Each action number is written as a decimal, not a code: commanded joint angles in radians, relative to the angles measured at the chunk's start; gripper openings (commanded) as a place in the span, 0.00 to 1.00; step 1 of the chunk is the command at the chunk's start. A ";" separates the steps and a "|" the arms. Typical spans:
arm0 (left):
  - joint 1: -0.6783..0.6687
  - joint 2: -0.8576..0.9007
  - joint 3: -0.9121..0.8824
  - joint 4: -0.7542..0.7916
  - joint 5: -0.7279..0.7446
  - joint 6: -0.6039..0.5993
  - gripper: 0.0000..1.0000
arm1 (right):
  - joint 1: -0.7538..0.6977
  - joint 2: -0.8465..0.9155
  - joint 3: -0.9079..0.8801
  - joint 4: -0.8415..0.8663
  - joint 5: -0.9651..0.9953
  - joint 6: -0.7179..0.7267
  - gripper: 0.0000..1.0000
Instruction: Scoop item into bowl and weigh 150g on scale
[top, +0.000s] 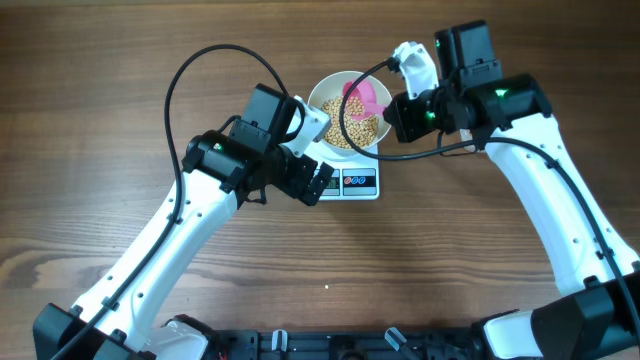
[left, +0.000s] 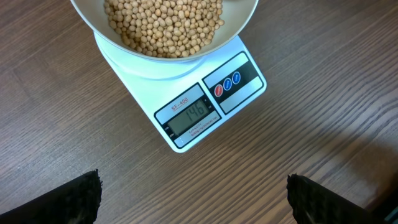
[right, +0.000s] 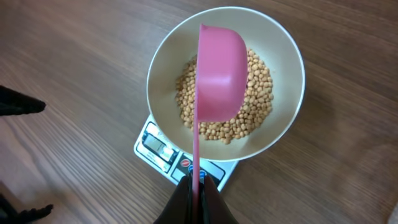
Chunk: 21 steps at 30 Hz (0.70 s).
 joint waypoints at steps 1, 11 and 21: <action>0.006 -0.022 0.014 0.000 -0.006 -0.010 1.00 | -0.003 -0.018 0.023 -0.005 0.066 0.023 0.04; 0.006 -0.022 0.014 0.000 -0.006 -0.010 1.00 | -0.003 -0.018 0.023 0.006 -0.087 -0.016 0.04; 0.006 -0.022 0.014 0.000 -0.006 -0.009 1.00 | -0.003 -0.017 0.023 -0.009 -0.005 0.013 0.04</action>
